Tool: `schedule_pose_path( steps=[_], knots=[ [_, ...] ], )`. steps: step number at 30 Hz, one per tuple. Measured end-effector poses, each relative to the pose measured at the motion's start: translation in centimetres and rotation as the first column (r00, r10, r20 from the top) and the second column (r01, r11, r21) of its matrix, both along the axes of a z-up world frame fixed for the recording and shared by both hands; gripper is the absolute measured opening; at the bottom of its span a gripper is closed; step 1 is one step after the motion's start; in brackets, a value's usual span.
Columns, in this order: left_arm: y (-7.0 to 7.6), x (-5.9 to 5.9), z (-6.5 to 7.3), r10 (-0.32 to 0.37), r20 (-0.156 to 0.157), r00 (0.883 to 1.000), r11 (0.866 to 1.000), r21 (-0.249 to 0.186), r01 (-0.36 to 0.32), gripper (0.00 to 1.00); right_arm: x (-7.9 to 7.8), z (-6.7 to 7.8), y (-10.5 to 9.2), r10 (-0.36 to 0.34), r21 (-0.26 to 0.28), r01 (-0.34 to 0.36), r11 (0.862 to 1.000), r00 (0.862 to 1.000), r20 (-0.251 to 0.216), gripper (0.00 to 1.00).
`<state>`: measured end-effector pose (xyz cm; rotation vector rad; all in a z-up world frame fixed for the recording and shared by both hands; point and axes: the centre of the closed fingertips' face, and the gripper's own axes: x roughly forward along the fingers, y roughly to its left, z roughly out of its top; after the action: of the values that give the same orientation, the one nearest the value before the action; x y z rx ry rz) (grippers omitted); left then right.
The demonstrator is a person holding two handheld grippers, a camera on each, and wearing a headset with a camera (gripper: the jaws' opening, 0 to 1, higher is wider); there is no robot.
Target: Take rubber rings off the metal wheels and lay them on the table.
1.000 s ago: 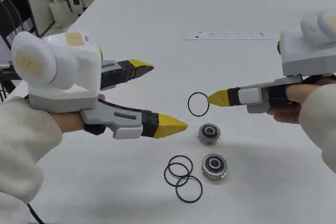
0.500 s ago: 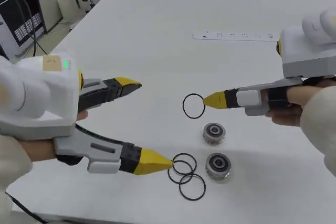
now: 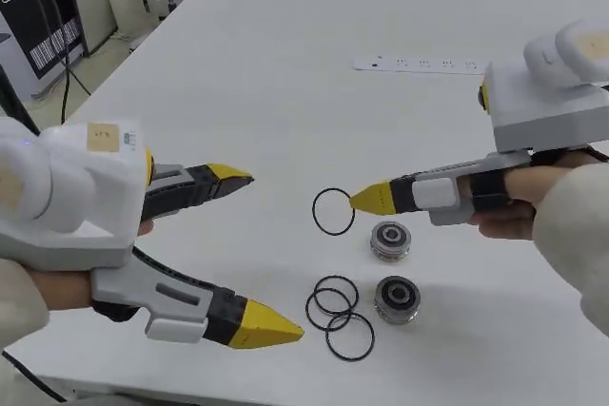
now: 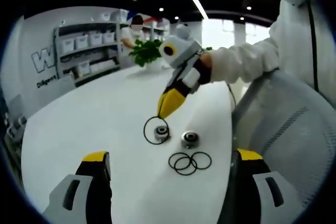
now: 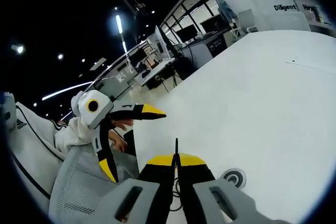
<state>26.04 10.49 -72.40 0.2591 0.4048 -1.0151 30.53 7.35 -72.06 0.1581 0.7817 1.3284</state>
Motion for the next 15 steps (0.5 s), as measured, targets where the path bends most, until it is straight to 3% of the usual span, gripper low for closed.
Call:
schedule_pose_path(
  steps=[15],
  knots=[
    [-0.3,-0.7,-0.4,-0.026,-0.019,0.999,1.0,0.015,0.026,1.0,-3.7,-2.4,1.7,0.126,-0.062,-0.129,0.99,0.991,-0.054,0.0]
  ],
)
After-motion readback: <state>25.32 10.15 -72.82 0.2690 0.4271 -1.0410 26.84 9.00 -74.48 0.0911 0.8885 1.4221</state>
